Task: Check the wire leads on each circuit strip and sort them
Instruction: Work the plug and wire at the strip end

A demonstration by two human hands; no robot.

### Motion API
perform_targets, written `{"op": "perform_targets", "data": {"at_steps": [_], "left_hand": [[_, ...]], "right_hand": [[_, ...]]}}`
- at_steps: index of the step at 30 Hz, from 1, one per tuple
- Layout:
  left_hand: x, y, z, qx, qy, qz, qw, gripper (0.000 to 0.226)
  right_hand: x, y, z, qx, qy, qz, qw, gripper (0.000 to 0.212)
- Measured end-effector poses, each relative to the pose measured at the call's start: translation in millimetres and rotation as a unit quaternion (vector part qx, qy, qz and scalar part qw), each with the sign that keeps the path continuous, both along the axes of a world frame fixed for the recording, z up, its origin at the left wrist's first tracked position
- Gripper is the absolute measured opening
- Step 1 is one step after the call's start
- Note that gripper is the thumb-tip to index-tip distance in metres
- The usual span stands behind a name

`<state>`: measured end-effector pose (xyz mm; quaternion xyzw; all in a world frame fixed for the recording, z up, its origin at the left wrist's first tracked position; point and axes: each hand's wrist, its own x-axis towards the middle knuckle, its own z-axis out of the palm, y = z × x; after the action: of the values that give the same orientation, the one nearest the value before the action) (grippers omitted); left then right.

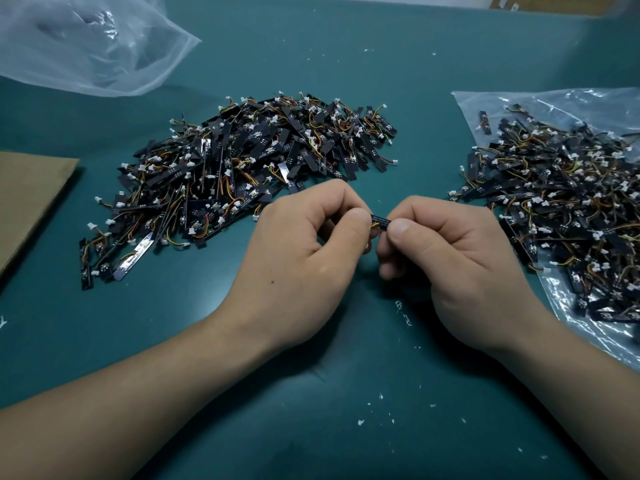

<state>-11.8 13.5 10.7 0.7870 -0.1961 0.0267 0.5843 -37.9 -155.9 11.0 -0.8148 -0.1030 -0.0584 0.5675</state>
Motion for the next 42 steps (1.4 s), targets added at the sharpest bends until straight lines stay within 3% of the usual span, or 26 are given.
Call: {"op": "perform_targets", "data": {"at_steps": [42], "left_hand": [[-0.1, 1.3, -1.5, -0.007, -0.019, -0.025, 0.999, 0.017]], "right_hand": [[0.4, -2.8, -3.8, -0.042, -0.019, 0.029, 0.999, 0.031]]}}
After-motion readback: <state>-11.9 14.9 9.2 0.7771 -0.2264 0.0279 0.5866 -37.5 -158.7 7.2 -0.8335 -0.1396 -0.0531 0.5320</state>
